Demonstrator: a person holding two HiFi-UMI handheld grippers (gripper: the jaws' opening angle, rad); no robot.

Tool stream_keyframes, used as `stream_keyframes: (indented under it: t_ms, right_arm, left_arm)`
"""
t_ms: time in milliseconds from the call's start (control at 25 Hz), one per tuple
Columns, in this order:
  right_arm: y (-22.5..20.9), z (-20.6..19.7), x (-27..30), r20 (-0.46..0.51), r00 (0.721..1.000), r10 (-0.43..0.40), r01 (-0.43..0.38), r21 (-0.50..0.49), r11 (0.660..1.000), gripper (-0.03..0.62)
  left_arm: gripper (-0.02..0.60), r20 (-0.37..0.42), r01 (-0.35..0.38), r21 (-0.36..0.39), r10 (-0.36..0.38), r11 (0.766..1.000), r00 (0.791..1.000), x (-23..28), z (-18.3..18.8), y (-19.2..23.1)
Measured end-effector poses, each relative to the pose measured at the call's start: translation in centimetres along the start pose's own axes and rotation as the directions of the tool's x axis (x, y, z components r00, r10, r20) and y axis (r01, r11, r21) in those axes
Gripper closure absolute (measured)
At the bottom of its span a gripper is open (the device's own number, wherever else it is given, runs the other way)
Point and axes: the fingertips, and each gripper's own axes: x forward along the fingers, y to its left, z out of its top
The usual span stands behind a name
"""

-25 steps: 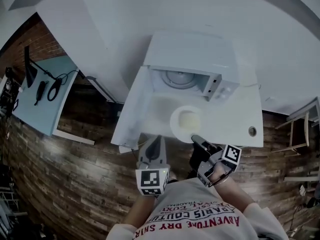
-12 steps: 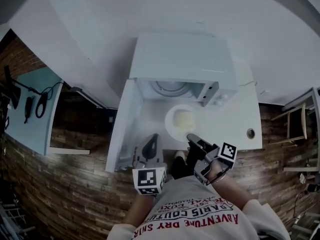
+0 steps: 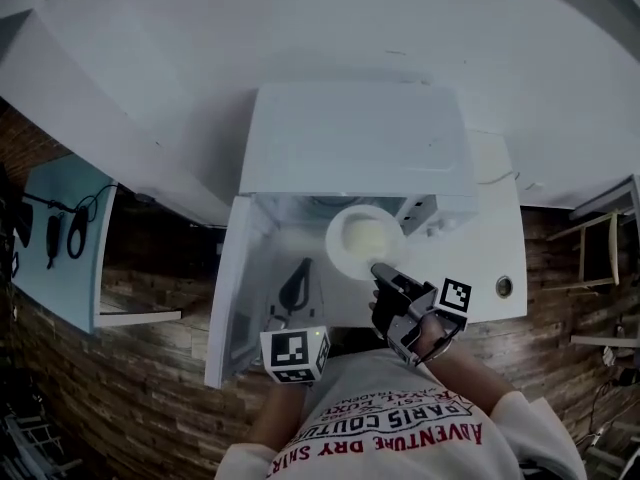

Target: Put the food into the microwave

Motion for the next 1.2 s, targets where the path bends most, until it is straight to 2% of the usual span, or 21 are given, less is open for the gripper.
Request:
stream_keyframes:
  t_ms: [160, 520, 960, 1200]
  right_arm:
    - [-0.7, 1.6, 1.4, 0.015, 1.0, -0.017, 0.017, 0.009, 1.0, 0.571]
    - [-0.9, 3.0, 5.7, 0.04, 0.999, 0.028, -0.027, -0.031, 0.999, 0.571]
    - [-2.3, 6.2, 10.3, 0.123, 0.992, 0.006, 0.002, -0.065, 0.998, 0.571]
    - [-3.2, 8.1, 12.2, 0.162, 0.987, 0.021, -0.009, -0.07, 0.998, 0.568]
  left_arm:
    - [0.575, -0.01, -0.001, -0.004, 0.001, 1.0, 1.0, 2.0, -0.2, 0.4]
    - [0.575, -0.045, 0.016, -0.001, -0.016, 1.0, 0.999, 5.0, -1.0, 2.1]
    - [0.575, -0.105, 0.013, -0.043, -0.018, 0.999, 0.994, 6.5, -3.5, 3.4]
    - [0.575, -0.114, 0.026, -0.022, -0.028, 0.999, 0.993, 7.0, -3.8, 3.3]
